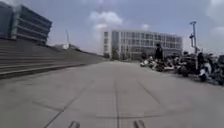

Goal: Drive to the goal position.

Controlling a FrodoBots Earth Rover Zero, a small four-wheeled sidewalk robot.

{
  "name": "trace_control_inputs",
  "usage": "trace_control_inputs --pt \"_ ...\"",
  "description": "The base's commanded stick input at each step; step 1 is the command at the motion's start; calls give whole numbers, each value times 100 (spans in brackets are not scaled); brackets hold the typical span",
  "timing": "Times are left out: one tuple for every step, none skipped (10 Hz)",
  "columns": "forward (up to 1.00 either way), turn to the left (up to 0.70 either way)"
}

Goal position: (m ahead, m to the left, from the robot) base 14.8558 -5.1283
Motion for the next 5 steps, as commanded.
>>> trace_control_inputs --pt "85 0" --pt "85 0" --pt "85 0" --pt "85 0" --pt "85 0"
